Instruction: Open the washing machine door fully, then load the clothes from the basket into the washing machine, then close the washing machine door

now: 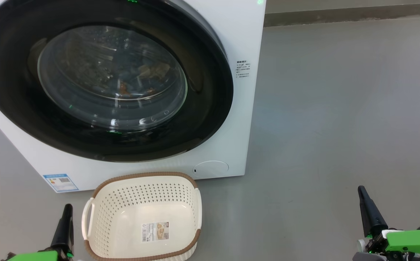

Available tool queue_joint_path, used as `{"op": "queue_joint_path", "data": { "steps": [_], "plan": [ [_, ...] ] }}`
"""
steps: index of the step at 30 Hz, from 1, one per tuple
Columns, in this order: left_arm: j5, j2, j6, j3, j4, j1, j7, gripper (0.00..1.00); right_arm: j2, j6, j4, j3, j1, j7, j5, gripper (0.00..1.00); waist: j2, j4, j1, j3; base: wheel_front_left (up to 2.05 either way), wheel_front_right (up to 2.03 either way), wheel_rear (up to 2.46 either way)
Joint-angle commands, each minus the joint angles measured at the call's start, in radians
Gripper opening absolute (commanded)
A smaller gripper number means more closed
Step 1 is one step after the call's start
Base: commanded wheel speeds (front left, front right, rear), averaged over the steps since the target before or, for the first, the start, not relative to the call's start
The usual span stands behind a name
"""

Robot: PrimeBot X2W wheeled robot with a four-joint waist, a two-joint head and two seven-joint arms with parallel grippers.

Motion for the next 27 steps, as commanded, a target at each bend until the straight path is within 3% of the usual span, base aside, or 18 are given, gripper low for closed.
{"op": "queue_joint_path", "data": {
  "steps": [1, 27],
  "plan": [
    [-0.004, 0.02, -0.01, 0.034, -0.027, -0.039, 0.007, 0.0, -0.004, -0.001, -0.025, 0.024, -0.04, 0.008, 0.004, 0.0, 0.0, 0.0, 0.0, 0.0, 0.0, 0.0, 0.0],
    [-0.004, 0.02, -0.01, 0.033, -0.028, -0.038, 0.007, 0.0, -0.004, -0.001, -0.025, 0.024, -0.04, 0.008, 0.004, 0.0, 0.0, 0.0, 0.0, 0.0, 0.0, 0.0, 0.0]
  ]
}}
